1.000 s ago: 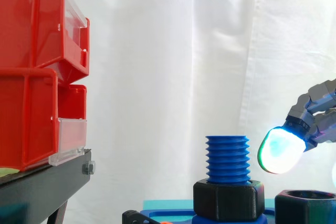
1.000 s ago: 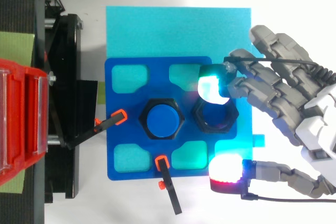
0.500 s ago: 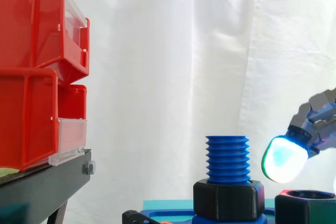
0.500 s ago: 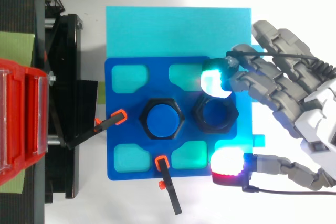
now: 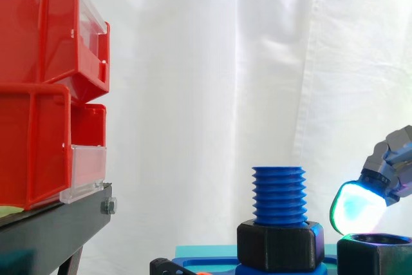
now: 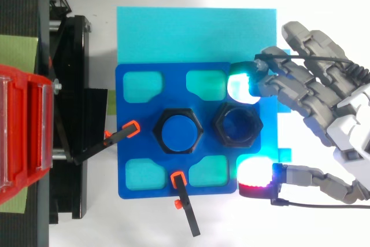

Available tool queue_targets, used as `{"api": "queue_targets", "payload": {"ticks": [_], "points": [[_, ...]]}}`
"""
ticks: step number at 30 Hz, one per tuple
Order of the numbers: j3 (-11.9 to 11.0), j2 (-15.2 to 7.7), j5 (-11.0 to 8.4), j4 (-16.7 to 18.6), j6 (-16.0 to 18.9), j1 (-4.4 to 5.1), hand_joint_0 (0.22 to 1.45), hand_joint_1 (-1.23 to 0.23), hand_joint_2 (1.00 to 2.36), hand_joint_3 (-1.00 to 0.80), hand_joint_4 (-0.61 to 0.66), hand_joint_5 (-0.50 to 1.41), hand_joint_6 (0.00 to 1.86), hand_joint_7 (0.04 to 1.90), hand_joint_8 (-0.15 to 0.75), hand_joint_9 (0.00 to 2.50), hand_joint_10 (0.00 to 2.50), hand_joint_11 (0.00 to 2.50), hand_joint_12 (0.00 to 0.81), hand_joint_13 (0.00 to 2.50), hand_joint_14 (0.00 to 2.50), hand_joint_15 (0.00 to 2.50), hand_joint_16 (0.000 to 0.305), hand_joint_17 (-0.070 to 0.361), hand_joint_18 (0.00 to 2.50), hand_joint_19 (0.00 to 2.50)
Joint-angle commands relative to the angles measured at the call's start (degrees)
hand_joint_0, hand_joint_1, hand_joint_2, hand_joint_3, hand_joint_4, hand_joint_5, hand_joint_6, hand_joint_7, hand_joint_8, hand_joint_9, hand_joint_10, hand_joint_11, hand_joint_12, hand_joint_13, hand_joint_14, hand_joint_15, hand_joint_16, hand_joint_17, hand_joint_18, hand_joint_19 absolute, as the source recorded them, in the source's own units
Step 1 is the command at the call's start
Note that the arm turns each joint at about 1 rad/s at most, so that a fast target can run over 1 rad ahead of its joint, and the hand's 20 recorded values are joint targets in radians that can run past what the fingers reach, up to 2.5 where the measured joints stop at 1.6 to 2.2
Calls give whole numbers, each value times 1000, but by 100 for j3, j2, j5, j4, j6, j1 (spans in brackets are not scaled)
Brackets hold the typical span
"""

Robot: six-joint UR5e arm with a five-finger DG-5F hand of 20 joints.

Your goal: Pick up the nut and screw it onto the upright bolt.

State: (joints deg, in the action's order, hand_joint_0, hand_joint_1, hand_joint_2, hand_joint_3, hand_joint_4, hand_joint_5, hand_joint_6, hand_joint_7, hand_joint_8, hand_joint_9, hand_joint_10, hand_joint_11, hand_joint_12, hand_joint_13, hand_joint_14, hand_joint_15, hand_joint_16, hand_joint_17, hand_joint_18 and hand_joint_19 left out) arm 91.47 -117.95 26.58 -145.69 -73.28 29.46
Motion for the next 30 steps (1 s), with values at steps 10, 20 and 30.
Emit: {"api": "queue_targets", "payload": {"ticks": [10, 20, 30], "points": [[2, -9, -3, 58, -28, -10, 361, -740, 1000, -500, 293, -257, 502, 796, 333, 220, 0, 0, 451, 295, 0, 0, 62, 140, 195, 0], [2, -9, -355, 489, -345, 8, 364, -734, 1000, -500, 311, -249, 503, 835, 339, 242, 0, 0, 448, 312, 0, 0, 62, 139, 219, 0], [2, -9, -531, 550, -327, 34, 365, -719, 1000, -500, 310, -248, 503, 835, 340, 245, 0, 0, 448, 315, 0, 0, 62, 139, 226, 0]]}}
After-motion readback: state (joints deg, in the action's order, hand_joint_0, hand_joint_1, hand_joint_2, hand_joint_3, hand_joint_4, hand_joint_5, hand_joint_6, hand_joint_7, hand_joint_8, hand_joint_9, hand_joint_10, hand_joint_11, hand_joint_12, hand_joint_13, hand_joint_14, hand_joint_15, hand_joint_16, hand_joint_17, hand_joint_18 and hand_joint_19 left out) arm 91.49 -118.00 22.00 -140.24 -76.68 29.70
